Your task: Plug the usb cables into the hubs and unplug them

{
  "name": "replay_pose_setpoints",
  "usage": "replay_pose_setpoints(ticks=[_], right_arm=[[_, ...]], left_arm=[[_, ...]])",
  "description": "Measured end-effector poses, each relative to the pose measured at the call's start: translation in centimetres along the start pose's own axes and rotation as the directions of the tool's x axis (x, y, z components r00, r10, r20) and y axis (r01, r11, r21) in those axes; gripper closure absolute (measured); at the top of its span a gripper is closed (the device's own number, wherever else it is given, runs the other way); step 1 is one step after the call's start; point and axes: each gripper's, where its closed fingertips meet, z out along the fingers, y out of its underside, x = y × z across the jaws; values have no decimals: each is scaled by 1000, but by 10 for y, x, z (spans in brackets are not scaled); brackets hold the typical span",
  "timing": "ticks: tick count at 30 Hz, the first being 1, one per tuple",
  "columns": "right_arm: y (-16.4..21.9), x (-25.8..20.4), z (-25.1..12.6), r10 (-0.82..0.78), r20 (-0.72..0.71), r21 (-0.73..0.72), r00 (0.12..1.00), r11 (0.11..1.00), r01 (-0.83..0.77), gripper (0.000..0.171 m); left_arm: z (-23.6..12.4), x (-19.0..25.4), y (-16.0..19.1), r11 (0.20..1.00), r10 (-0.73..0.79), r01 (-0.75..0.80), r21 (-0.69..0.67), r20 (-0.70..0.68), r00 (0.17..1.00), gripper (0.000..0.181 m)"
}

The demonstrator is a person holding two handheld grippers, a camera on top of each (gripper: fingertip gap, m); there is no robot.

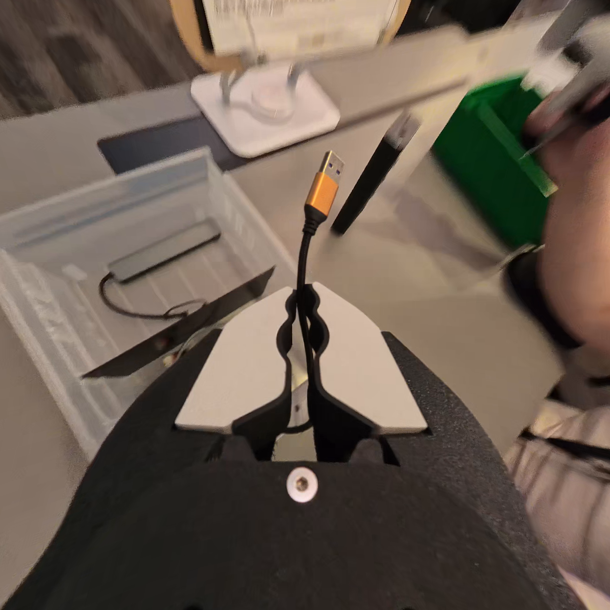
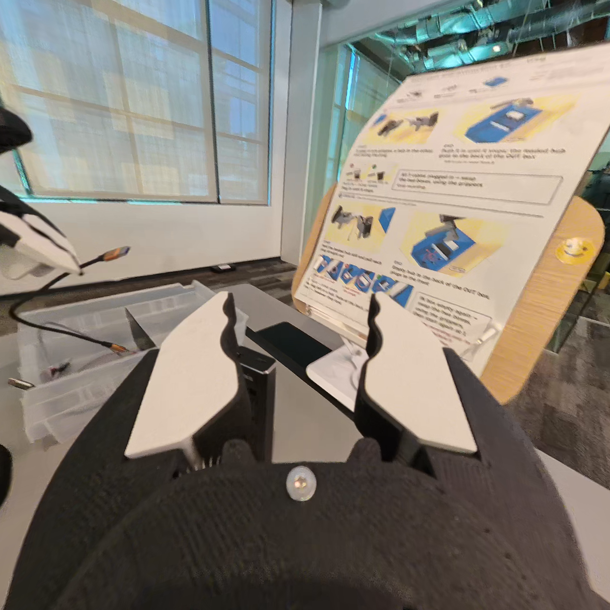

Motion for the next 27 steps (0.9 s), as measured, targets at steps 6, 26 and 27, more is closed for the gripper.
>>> replay_pose_setpoints(ticks=[6,26,27], right_arm=[[-37,-70,-4,72,234,140,970,984,-107,103],[-66,-144,-27,338,605,74,721,878,-473,166],[-67,-140,-28,305,576,86,758,900,-427,166]], left_arm=[[-36,91,-67,949,55,40,314,-289,956,178],[35,218,-71,904,400,-367,219,-130,907,151],[32,214,-74,900,400,-370,229,-100,911,137]])
